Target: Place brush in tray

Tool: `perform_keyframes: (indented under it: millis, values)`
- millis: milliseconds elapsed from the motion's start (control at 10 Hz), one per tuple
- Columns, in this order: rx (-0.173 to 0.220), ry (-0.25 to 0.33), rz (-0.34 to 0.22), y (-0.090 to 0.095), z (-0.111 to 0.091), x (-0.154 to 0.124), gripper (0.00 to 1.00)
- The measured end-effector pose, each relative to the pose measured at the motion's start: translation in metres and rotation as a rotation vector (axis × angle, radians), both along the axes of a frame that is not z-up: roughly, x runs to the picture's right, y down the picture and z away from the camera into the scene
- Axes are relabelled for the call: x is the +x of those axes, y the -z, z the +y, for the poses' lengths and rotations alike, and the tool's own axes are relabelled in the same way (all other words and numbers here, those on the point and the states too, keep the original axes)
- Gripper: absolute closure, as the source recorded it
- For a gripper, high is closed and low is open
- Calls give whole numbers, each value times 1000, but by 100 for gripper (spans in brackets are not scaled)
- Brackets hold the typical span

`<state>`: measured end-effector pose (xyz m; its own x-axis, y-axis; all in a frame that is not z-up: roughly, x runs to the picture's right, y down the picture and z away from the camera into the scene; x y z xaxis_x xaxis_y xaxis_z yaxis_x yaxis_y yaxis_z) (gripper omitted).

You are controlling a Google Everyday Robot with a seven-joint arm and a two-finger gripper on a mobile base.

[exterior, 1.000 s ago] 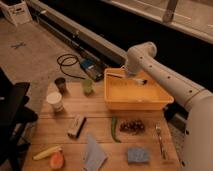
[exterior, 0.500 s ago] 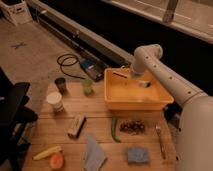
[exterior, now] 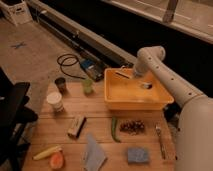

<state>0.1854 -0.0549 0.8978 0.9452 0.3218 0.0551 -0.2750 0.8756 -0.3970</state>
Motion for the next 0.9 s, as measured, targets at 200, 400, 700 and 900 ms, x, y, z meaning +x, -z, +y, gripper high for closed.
perform_keyframes:
  millis: [200, 400, 700, 900]
  values:
    - [1, -1, 1, 0, 0, 1, 100]
    - [-6, -1, 17, -1, 1, 4, 100]
    - [-43, 4, 57, -17, 17, 18, 100]
    - [-70, 11, 76, -28, 26, 20, 100]
